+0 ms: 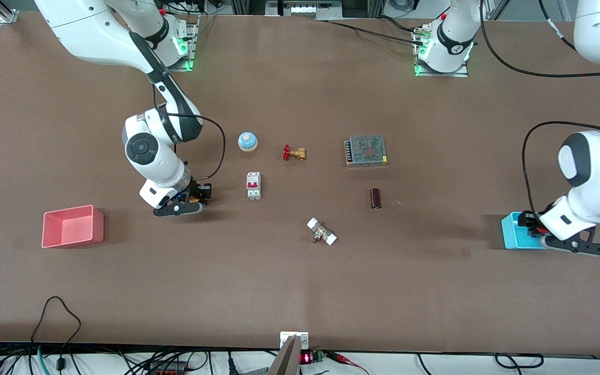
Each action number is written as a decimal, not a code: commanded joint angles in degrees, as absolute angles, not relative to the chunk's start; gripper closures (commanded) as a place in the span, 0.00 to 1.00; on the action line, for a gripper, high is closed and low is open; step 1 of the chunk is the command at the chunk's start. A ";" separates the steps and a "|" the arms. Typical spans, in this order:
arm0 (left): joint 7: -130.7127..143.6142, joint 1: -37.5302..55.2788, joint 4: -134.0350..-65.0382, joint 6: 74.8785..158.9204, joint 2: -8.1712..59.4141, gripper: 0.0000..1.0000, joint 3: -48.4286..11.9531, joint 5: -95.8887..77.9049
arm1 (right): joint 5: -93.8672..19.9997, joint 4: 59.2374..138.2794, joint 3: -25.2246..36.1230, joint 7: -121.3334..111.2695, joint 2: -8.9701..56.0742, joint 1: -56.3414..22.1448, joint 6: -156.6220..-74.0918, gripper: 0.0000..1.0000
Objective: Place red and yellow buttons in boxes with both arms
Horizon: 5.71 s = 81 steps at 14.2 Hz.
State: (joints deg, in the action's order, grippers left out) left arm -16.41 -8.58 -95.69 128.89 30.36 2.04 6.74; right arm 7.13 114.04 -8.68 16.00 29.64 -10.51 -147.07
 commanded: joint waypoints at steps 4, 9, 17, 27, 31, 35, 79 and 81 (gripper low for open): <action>-17.84 -11.07 -92.99 128.58 34.80 0.91 1.32 5.37 | 8.09 111.29 -8.88 13.99 23.49 -7.13 -137.95 0.72; -17.84 -11.16 -93.16 128.58 35.77 0.91 1.32 3.78 | 7.47 105.48 -8.79 -2.23 16.61 3.40 -123.51 0.72; -17.84 -10.99 -93.25 128.50 35.86 0.91 1.14 3.78 | -2.27 91.69 -2.90 -30.13 29.16 15.81 -123.66 0.73; -17.84 -11.34 -93.17 129.28 36.99 0.91 1.14 3.78 | -2.90 92.45 -2.90 -33.84 36.82 16.17 -137.90 0.73; -17.75 -12.39 -93.69 130.78 38.40 0.91 1.14 3.69 | -2.90 94.22 -2.90 -33.93 38.05 16.26 -141.41 0.73; -17.67 -12.83 -93.69 131.04 39.20 0.88 1.14 3.60 | -2.90 94.13 -3.34 -33.58 38.58 15.82 -141.42 0.73; -5.80 -1.49 -98.00 96.86 -1.93 0.00 -0.70 2.29 | 7.48 93.08 -13.71 -1.14 5.02 7.39 -102.39 0.00; -5.71 -1.41 -98.00 96.86 -1.93 0.00 -0.70 2.29 | 7.29 91.94 -12.49 -1.32 4.40 4.94 -98.99 0.00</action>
State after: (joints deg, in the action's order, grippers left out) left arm -5.73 -1.36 -99.97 98.20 -2.99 -0.41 2.22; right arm 6.65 92.96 -13.57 -1.67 4.92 6.40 -102.00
